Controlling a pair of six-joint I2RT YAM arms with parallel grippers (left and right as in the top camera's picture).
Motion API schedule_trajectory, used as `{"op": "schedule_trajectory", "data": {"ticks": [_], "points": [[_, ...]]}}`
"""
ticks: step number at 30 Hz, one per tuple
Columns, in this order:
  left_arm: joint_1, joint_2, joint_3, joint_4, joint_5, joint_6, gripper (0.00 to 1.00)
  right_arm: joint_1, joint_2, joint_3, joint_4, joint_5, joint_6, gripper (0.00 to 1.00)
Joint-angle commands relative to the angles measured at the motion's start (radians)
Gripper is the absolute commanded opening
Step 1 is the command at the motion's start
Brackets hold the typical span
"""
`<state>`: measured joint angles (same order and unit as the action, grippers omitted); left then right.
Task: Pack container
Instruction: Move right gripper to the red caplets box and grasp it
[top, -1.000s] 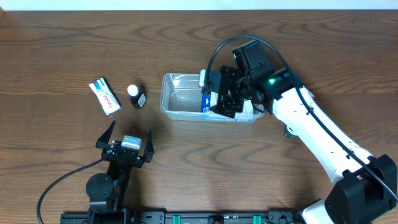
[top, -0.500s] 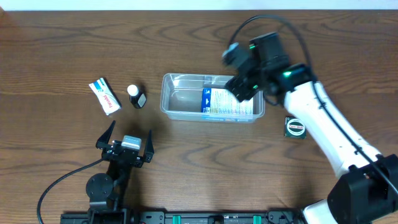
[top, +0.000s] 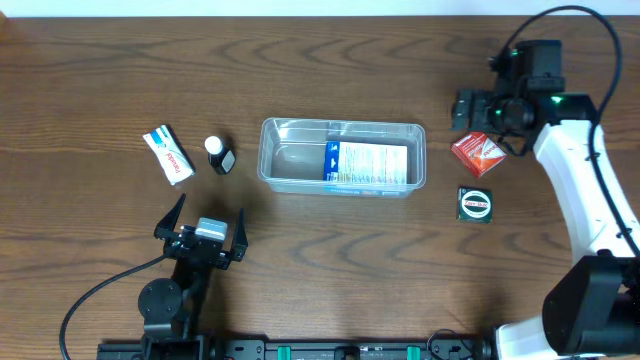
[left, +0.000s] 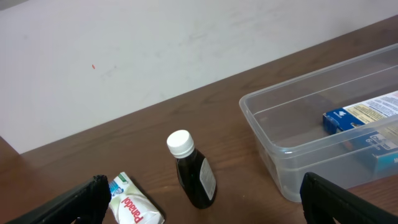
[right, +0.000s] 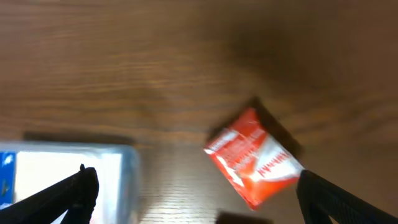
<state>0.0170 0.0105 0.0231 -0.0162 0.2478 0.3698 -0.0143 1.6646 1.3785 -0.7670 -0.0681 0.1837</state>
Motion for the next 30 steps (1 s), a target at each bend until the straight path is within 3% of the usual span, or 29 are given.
{"op": "schedule_trajectory", "data": {"ticks": [1,6,13,17,20,30], "points": [[0.004,-0.006,-0.019,-0.032,0.006,-0.002,0.98,-0.029,-0.003,-0.016,-0.007,0.071,0.149,0.99],[0.004,-0.006,-0.019,-0.032,0.006,-0.002,0.98,-0.035,0.024,-0.031,0.012,0.157,0.142,0.99],[0.004,-0.006,-0.019,-0.032,0.006,-0.002,0.98,-0.035,0.067,-0.034,0.124,0.177,-0.431,0.98],[0.004,-0.006,-0.019,-0.032,0.006,-0.002,0.98,-0.035,0.108,-0.034,0.15,0.169,-0.634,0.99],[0.004,-0.006,-0.019,-0.032,0.006,-0.002,0.98,-0.035,0.153,-0.034,0.163,0.163,-0.703,0.99],[0.004,-0.006,-0.019,-0.032,0.006,-0.002,0.98,-0.032,0.246,-0.034,0.108,0.054,-0.705,0.99]]}}
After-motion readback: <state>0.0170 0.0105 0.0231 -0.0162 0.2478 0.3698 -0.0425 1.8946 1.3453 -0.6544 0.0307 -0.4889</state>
